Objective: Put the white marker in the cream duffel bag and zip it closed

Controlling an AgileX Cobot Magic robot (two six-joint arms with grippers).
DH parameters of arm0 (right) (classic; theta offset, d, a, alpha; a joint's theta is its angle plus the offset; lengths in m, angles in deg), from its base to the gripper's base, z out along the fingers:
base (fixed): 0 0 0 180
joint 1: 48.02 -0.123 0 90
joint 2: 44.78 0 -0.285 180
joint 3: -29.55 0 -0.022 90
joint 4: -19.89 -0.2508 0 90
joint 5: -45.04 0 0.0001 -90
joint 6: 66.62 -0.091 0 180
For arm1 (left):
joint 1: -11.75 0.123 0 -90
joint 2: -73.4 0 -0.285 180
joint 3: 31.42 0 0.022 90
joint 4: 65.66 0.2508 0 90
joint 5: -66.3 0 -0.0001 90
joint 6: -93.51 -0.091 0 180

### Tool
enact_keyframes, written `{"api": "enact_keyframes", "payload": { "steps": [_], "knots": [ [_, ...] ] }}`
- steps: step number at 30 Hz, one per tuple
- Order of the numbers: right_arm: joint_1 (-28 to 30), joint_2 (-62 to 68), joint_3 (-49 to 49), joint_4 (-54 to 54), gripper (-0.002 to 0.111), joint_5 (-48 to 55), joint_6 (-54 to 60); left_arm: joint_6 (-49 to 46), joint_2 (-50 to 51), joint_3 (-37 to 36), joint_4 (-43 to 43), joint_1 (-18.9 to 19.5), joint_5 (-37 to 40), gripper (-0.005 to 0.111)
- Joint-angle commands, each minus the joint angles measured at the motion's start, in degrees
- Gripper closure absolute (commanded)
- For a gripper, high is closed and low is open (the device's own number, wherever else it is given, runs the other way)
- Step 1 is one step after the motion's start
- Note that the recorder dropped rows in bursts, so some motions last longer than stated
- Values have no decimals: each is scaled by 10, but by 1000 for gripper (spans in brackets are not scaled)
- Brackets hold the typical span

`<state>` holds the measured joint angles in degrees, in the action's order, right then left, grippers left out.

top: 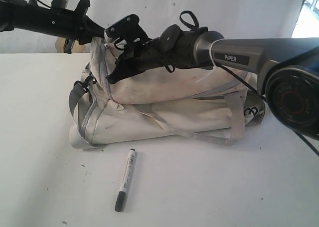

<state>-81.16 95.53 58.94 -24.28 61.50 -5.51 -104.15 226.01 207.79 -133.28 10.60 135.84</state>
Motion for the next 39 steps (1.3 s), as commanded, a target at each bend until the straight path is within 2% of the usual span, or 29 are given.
{"api": "enact_keyframes", "payload": {
  "steps": [1,7,15,24,27,30,32,36,39],
  "knots": [
    [0,-15,0,2,108,50,2,-2,-4,3,-17,-2,4,106],
    [0,-44,0,8,108,98,-24,28,-4,3,-13,-2,-24,106],
    [1,-74,0,123,108,169,-170,59,-4,3,-13,-2,-56,106],
    [1,-115,0,133,108,276,-179,59,-4,3,7,-2,-85,106],
    [1,-126,0,156,108,309,-215,61,-4,3,20,-1,-91,106],
    [1,-140,0,203,108,336,-276,71,-4,3,44,0,-104,106],
    [1,-154,0,235,108,372,-314,89,-4,3,90,4,-114,106],
    [1,-181,0,235,108,449,-330,140,-4,3,167,16,-121,106],
    [1,-190,0,234,108,502,-333,149,-4,3,190,22,-128,106]
  ]
}}
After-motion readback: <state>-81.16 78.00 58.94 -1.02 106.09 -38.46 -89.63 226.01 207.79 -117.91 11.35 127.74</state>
